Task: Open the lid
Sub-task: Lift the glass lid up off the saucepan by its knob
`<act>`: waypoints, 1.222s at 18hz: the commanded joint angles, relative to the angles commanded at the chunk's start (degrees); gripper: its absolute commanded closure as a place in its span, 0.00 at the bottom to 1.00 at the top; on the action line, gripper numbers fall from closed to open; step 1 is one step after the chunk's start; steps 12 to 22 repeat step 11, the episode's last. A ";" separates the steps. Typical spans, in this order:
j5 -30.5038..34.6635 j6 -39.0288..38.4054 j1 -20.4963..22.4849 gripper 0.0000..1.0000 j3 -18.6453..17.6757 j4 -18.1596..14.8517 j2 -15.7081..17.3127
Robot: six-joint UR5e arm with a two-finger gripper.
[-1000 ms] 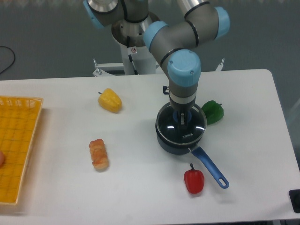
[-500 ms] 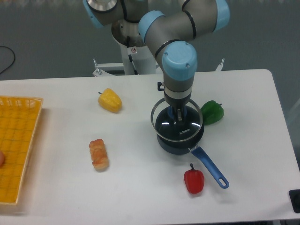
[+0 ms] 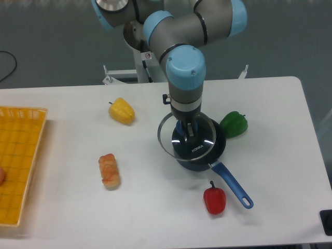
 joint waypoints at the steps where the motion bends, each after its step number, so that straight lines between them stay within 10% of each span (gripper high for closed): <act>1: 0.00 -1.14 0.00 0.53 0.09 0.00 0.00; 22: -0.09 -2.38 -0.53 0.53 0.88 0.00 -0.44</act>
